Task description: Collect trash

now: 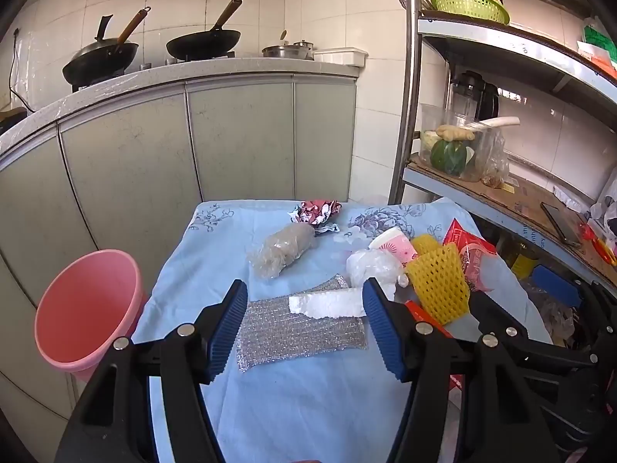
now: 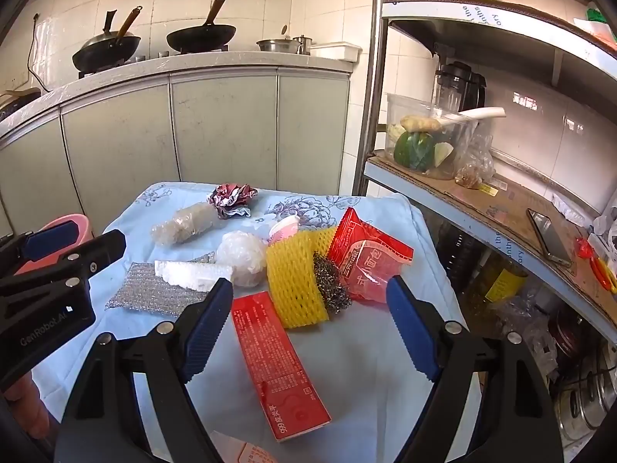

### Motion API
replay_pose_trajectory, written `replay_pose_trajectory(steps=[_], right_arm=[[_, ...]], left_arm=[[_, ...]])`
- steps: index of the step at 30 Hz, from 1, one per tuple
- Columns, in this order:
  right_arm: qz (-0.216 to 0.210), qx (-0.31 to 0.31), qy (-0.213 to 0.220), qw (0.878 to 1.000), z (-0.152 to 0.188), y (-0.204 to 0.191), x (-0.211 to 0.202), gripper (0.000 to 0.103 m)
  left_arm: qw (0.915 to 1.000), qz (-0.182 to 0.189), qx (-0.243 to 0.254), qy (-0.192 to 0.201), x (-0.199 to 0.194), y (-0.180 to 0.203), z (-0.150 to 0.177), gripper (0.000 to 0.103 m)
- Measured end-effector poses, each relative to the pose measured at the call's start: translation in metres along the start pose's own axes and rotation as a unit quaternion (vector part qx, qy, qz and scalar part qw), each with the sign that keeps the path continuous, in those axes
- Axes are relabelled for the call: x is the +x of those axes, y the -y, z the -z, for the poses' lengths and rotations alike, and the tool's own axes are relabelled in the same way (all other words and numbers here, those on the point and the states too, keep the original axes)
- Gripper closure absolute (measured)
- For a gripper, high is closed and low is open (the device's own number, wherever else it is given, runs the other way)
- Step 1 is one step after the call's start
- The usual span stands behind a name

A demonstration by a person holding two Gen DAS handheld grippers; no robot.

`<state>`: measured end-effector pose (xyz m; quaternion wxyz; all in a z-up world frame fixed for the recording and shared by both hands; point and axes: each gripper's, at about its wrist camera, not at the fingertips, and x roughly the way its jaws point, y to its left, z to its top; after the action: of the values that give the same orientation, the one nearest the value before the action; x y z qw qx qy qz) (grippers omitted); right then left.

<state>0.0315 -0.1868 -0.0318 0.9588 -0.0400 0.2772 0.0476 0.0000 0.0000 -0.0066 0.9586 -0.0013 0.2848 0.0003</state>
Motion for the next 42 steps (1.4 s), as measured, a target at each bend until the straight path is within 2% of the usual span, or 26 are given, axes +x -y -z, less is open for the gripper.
replay_pose_trajectory(steps=[42], right_arm=[[-0.002, 0.005, -0.005, 1.000, 0.0001, 0.0018, 0.0011, 0.021]], left_arm=[[1.0000, -0.001, 0.002, -0.002, 0.0029, 0.0033, 0.0012, 0.042]])
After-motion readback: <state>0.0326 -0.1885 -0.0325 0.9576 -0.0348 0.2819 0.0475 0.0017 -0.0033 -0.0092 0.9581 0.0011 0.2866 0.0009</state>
